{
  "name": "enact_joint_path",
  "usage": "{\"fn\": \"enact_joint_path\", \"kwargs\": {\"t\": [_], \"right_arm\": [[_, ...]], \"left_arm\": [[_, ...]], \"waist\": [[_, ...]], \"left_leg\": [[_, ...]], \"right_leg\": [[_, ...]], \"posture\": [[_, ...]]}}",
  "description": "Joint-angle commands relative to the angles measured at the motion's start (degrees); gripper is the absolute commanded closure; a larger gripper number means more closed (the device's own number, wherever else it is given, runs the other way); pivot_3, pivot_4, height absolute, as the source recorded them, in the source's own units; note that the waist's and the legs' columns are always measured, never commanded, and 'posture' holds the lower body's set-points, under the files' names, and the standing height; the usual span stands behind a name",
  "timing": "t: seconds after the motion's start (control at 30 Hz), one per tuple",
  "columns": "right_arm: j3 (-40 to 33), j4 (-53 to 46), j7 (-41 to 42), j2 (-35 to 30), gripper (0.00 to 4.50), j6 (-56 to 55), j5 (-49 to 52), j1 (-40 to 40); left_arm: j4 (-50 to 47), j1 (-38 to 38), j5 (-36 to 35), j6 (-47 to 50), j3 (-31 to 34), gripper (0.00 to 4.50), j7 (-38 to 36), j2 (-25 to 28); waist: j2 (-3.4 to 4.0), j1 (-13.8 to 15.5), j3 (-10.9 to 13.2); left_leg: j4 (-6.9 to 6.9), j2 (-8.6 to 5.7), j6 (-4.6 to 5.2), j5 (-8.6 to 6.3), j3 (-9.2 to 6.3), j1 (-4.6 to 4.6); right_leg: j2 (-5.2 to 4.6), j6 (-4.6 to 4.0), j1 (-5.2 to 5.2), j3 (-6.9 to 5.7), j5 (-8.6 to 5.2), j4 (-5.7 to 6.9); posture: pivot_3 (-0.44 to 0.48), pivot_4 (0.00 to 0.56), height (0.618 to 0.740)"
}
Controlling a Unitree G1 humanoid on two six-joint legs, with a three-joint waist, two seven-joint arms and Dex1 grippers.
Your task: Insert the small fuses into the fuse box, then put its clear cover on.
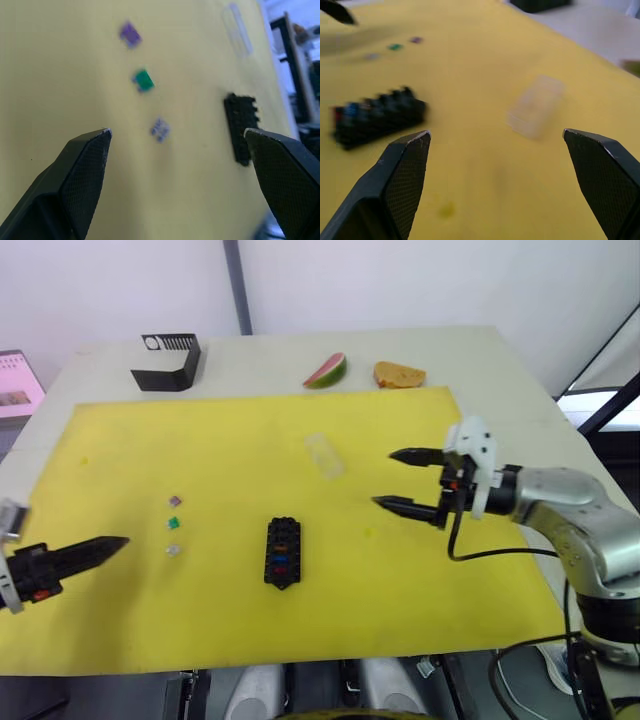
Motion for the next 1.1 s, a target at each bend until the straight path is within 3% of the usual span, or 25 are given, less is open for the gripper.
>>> {"fn": "enact_joint_path", "kwargs": {"t": [0.03,0.33,0.53,0.77,1.1], "right_arm": [[3.7,-3.91,2.18,2.29,0.04,0.81,3.94,-4.41],[13.06,0.48,2.0,8.81,0.04,-3.13,-1.0,-12.05],[14.11,0.34,2.61,9.2,0.04,-3.02,-1.43,-12.91],[14.49,1.51,3.47,9.13,0.04,-3.49,-2.53,-13.15],[15.42,3.15,3.58,10.0,0.04,-4.16,-3.54,-14.36]], "left_arm": [[4.1,-4.78,-1.88,7.34,-1.73,0.0,1.7,-0.3],[8.09,-11.86,-1.42,13.92,-4.11,0.0,7.54,-8.05],[10.09,-15.18,-0.42,14.09,-2.81,0.0,11.99,-11.46],[8.87,-15.2,-5.28,14.09,-4.0,0.0,13.19,-14.16],[9.6,-18.13,-4.02,14.09,-2.43,0.0,17.55,-18.13]], "waist": [[-0.01,0.17,-0.01],[-0.09,0.66,-0.06],[-0.07,1.71,-0.07],[-0.04,1.81,-0.09],[0.0,2.32,-0.12]], "left_leg": [[0.01,0.0,0.0,0.0,-0.01,0.0],[0.06,-0.02,-0.01,0.0,0.0,-0.07],[0.08,-0.05,-0.02,0.01,0.0,-0.03],[0.1,-0.07,-0.03,0.02,-0.01,-0.02],[0.12,-0.16,-0.03,0.02,-0.04,-0.02]], "right_leg": [[0.0,0.0,0.0,-0.01,0.0,0.01],[-0.03,0.01,-0.07,0.0,0.01,0.04],[-0.05,0.0,-0.03,-0.01,0.01,0.06],[-0.08,0.0,0.0,-0.01,0.01,0.06],[-0.14,0.01,0.03,-0.02,0.01,0.06]], "posture": [[0.0,0.15,0.74],[0.0,0.15,0.74],[0.0,0.15,0.74],[0.0,0.15,0.74],[0.0,0.15,0.74]]}}
